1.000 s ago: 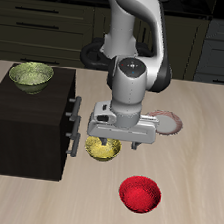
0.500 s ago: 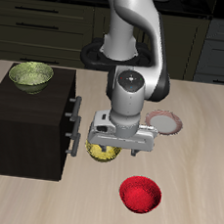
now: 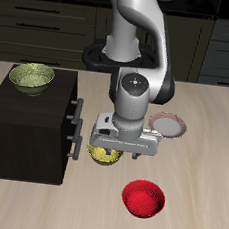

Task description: Place the yellow bowl on the plate

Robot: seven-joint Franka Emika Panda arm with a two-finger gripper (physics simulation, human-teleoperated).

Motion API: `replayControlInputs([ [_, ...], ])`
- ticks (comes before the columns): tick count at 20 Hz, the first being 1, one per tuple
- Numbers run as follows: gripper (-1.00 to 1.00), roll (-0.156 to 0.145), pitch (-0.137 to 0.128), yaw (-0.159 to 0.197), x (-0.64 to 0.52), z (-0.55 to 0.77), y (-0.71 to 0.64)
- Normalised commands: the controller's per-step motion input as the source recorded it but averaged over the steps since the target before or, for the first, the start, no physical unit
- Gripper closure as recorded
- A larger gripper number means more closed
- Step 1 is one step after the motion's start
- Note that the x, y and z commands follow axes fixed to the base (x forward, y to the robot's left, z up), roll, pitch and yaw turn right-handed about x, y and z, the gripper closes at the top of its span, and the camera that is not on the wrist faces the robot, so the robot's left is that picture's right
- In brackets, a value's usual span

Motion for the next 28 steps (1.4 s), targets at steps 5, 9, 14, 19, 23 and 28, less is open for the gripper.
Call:
replayControlInputs([
  [5, 1.00, 0.012, 0.001, -0.006, -0.02, 0.00, -0.05],
  [9, 1.00, 0.009, 0.000, 0.002, -0.07, 0.00, -0.02],
  [14, 1.00, -0.003, 0.007, -0.003, -0.02, -0.01, 0.00],
  [19, 1.00, 0.000, -0.010, 0.034, -0.05, 0.08, 0.03],
  [23, 1.00, 0.003, -0.034, 0.013, -0.15, 0.32, -0.03],
  [28, 1.00, 0.017, -0.053, 0.013, -0.17, 0.41, 0.00],
])
